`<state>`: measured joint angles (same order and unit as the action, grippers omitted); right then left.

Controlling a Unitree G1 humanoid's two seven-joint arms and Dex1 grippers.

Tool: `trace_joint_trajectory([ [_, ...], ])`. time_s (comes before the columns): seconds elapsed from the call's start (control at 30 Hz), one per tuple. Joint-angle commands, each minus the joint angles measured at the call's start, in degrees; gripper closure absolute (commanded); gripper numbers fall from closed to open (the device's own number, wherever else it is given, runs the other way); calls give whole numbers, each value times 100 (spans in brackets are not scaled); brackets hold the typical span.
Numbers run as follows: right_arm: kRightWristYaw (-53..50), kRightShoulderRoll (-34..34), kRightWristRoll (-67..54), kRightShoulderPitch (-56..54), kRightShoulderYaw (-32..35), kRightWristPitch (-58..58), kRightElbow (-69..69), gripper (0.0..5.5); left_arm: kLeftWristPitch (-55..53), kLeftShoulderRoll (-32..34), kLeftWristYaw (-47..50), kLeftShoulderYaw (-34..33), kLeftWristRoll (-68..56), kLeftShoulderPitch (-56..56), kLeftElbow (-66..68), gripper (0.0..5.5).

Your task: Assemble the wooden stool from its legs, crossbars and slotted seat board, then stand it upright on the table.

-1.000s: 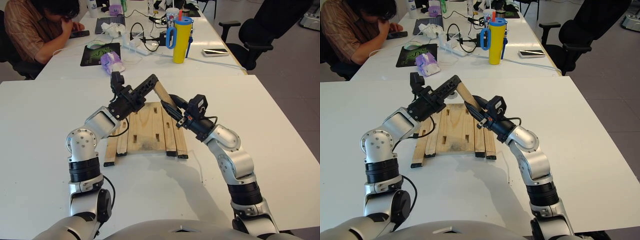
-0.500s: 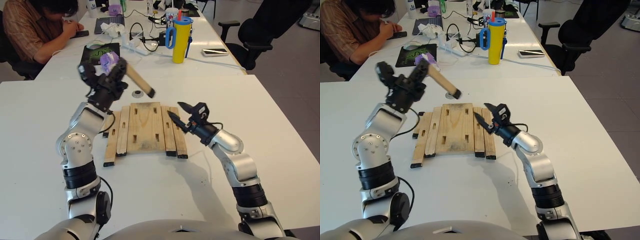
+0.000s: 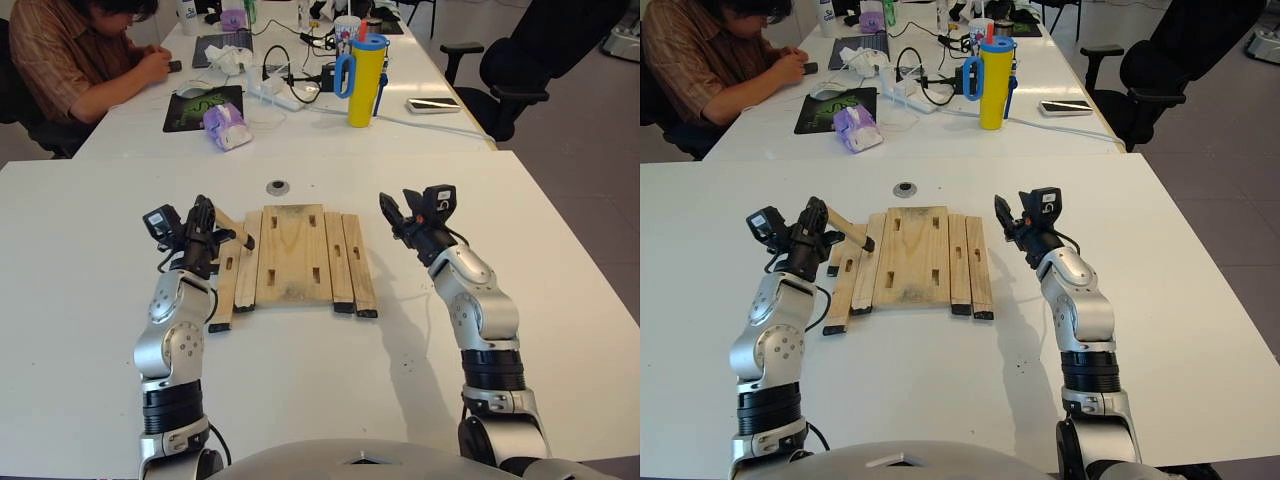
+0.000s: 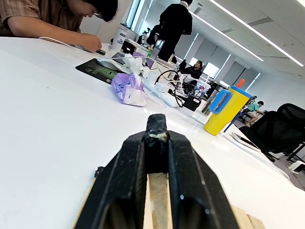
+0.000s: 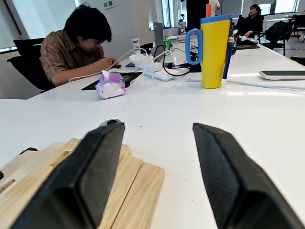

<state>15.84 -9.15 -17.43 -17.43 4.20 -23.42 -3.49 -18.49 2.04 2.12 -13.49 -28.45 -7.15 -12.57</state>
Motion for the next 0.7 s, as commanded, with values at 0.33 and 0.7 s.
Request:
trace_joint_trajectory([
  [0.33,133,55,-182,0,-6,-67,32,285,56,20,-128,46,234,-76,539,506],
  [0.7,57,114,-55,79,-118,-86,-103,285,-199,400,36,611,1271,-207,560,506],
])
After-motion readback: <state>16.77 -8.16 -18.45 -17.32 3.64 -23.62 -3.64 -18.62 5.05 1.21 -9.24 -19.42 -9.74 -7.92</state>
